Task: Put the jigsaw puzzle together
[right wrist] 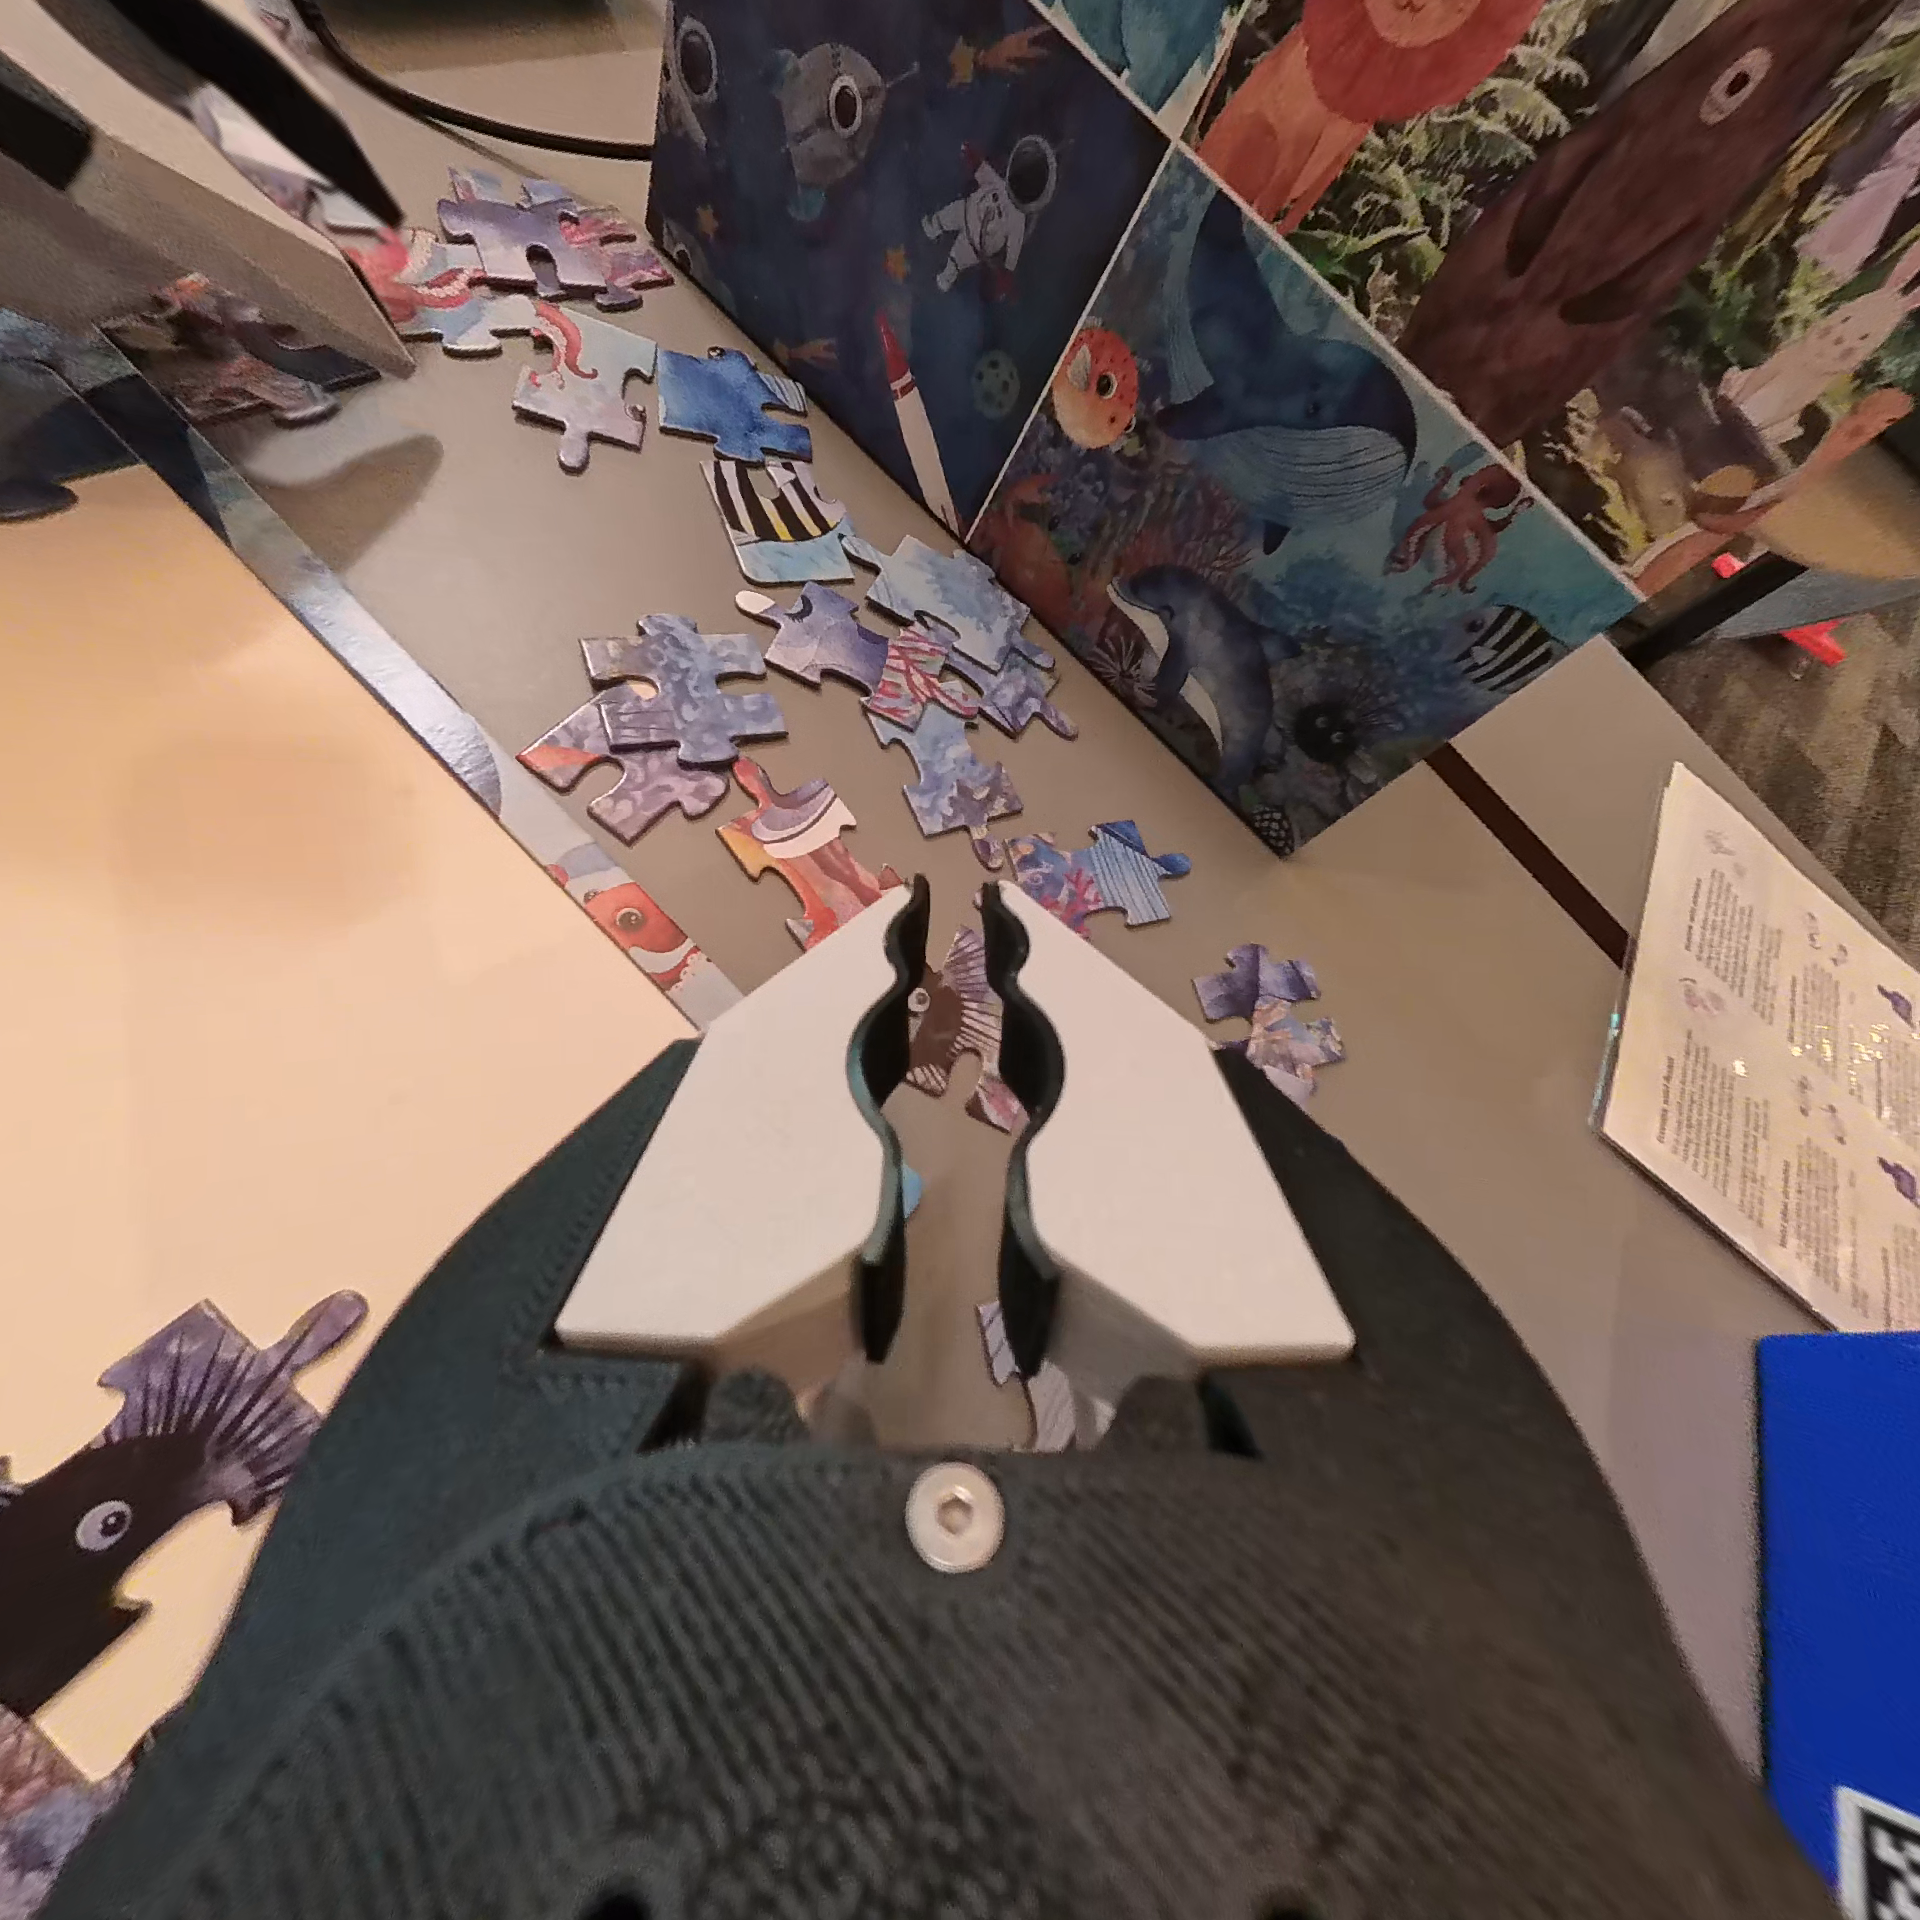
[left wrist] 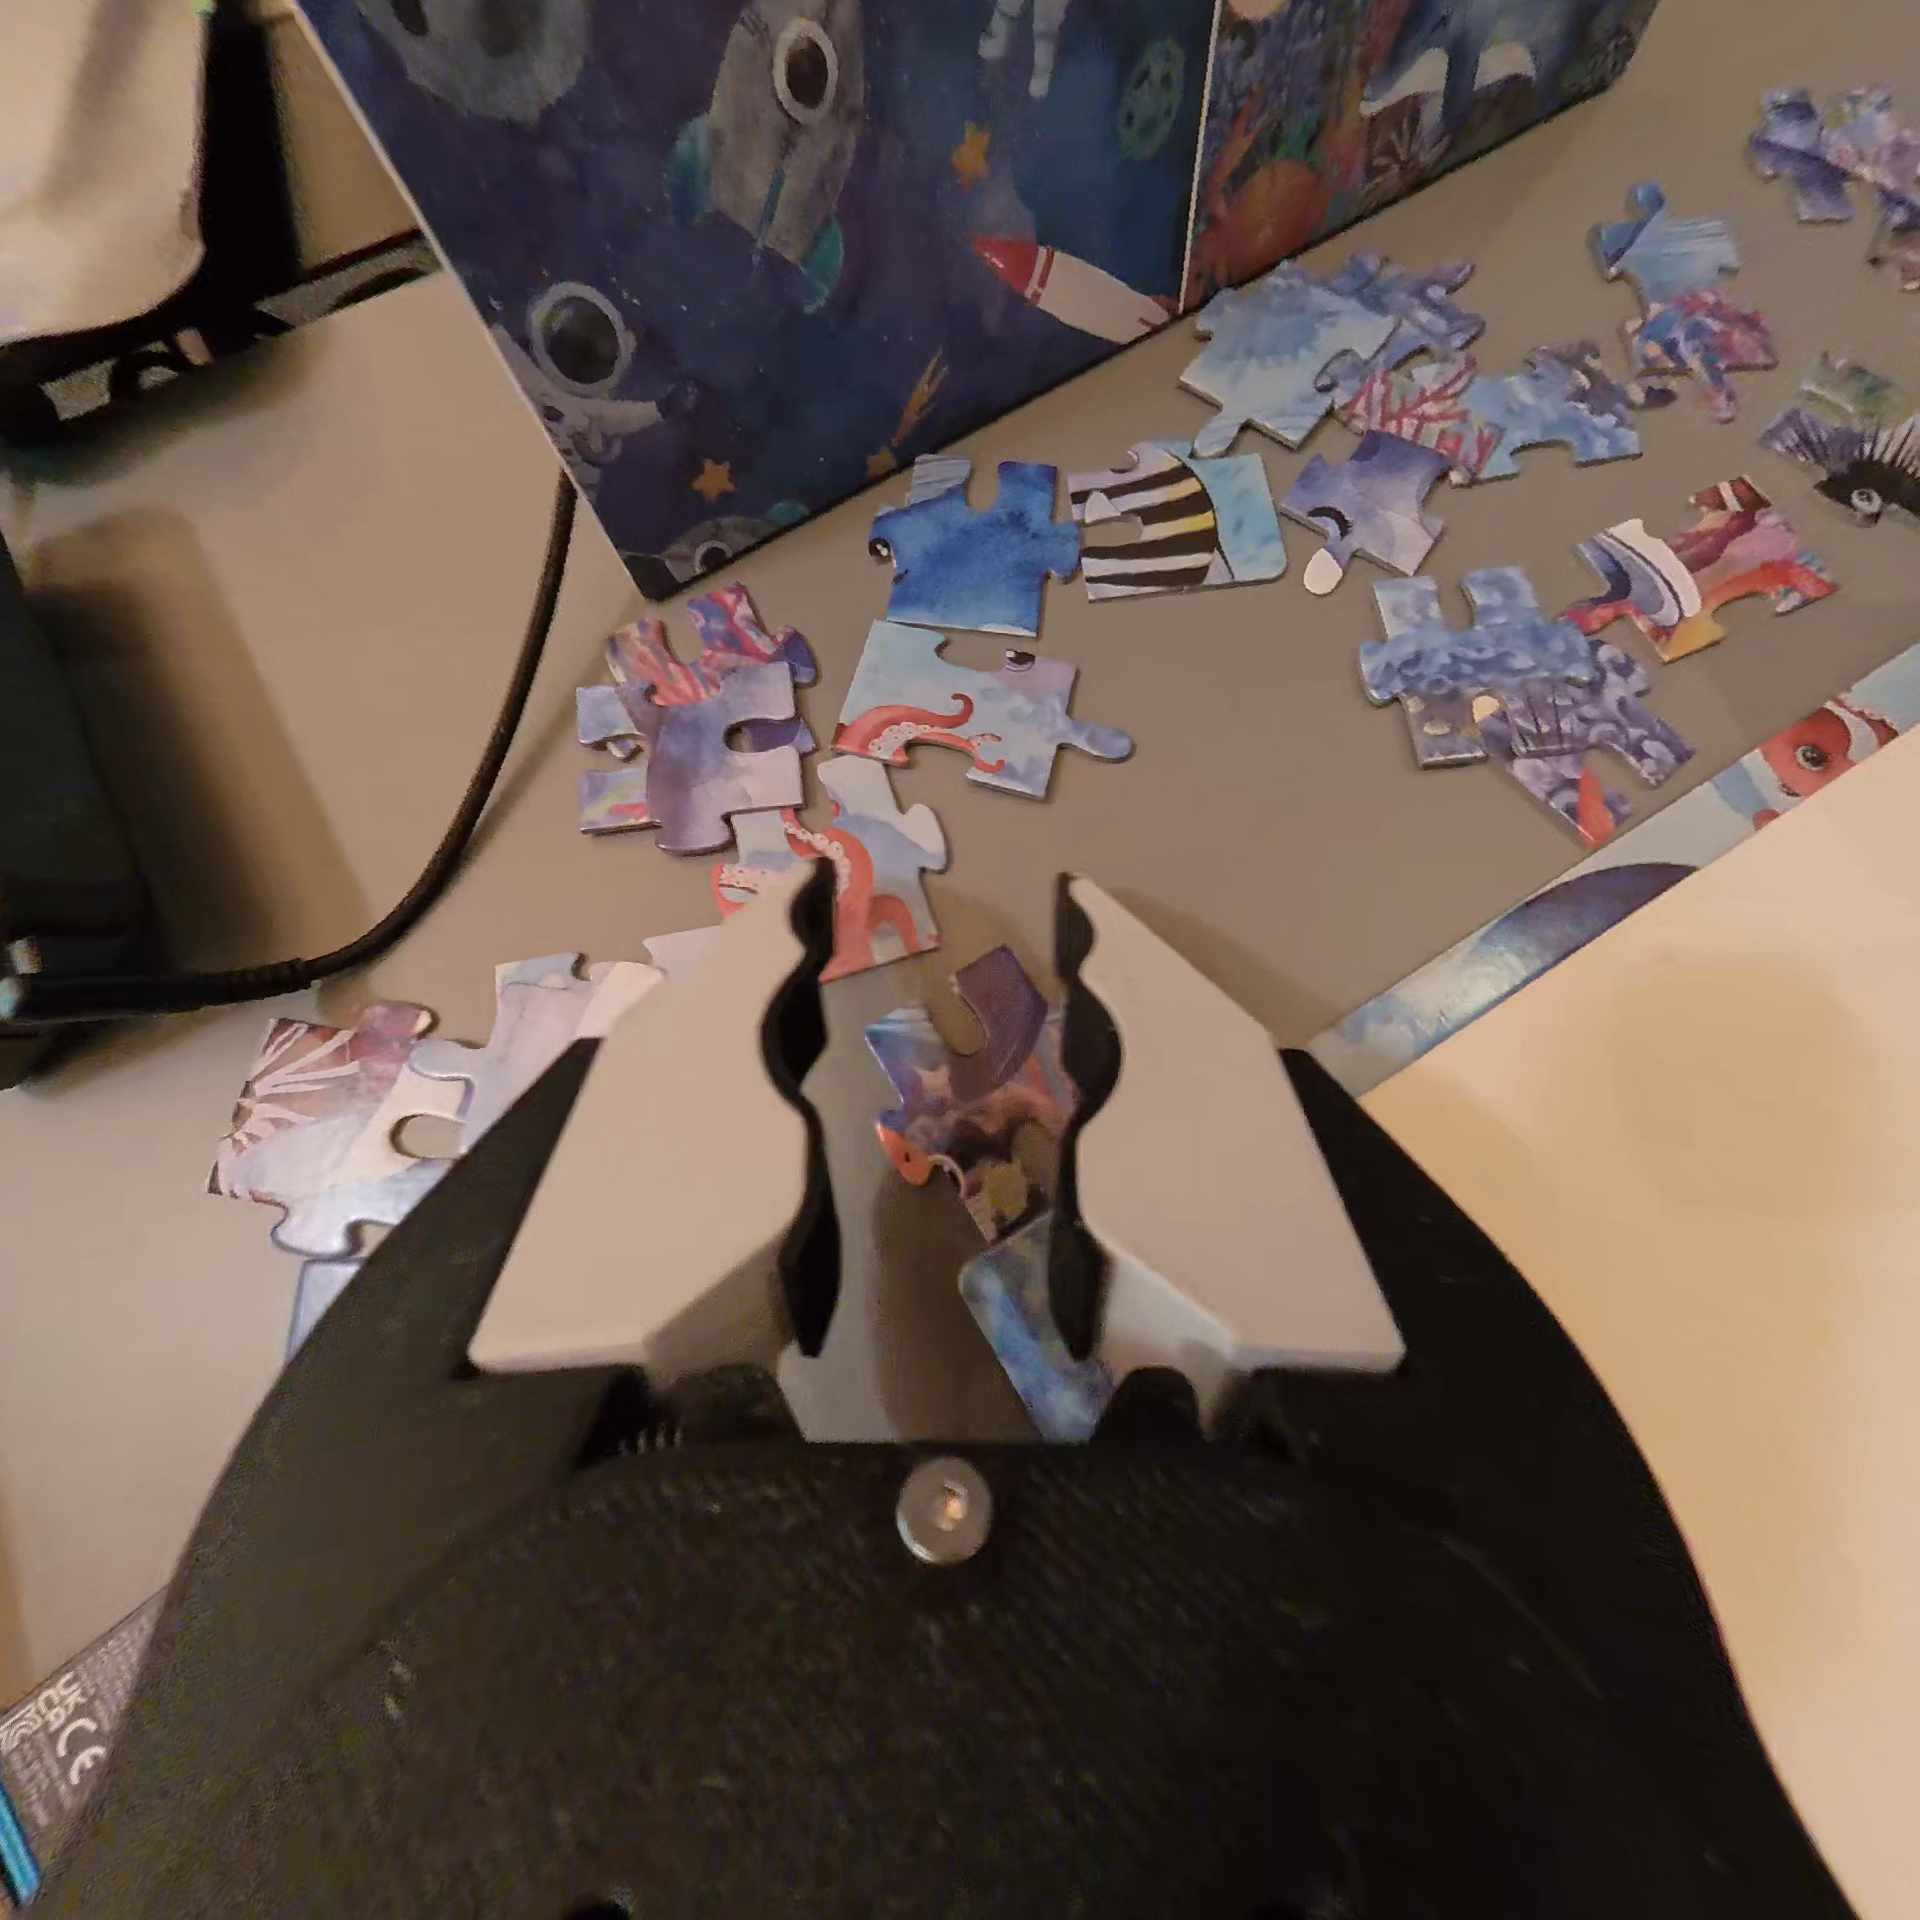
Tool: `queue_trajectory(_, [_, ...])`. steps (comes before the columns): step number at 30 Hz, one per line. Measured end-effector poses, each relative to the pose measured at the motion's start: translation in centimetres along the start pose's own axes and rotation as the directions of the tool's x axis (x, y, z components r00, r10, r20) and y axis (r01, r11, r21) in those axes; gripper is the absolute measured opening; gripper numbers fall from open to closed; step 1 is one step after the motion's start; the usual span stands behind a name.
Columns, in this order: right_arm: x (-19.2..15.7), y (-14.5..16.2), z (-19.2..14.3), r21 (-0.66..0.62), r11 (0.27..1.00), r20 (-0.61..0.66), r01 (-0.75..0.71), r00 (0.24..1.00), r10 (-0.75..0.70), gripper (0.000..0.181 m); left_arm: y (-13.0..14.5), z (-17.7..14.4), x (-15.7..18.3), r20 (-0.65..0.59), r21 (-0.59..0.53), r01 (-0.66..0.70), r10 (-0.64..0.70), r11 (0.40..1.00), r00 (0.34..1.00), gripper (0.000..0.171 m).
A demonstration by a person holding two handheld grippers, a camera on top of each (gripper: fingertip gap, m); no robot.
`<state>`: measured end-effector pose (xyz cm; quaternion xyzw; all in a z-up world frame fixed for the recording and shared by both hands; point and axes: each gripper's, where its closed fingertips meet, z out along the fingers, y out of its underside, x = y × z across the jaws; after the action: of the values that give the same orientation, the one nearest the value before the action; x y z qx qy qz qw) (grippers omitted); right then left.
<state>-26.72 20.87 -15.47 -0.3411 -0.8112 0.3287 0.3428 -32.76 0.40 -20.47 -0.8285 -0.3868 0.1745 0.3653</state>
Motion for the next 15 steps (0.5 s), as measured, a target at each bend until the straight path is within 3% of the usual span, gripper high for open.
queue_trajectory(2, [-0.1,0.1,0.2,-0.004,1.0,0.005,-0.001,1.0,0.001,0.009,-0.2,-0.1,-0.8,0.041,0.014,0.014,-0.014,1.0,0.999,0.06])
queue_trajectory(5, [-0.3,0.3,0.4,-0.014,1.0,0.011,0.002,1.0,-0.002,0.009,1.3,0.8,-1.8,0.095,-0.059,0.027,-0.021,0.998,0.995,0.081])
queue_trajectory(8, [-0.5,0.4,0.5,-0.016,1.0,0.012,0.008,1.0,-0.008,0.009,1.2,0.9,-1.7,0.063,-0.061,0.062,-0.058,0.996,0.996,0.073])
queue_trajectory(10, [-0.5,0.4,0.6,-0.017,1.0,0.012,0.011,1.0,-0.01,0.009,1.2,0.7,-1.5,0.032,-0.059,0.051,-0.049,0.997,0.998,0.042])
queue_trajectory(15, [-0.5,0.5,0.6,-0.021,1.0,0.012,0.013,1.0,-0.013,0.009,1.3,0.2,-1.4,-0.023,-0.054,0.045,-0.047,0.998,0.999,0.031])
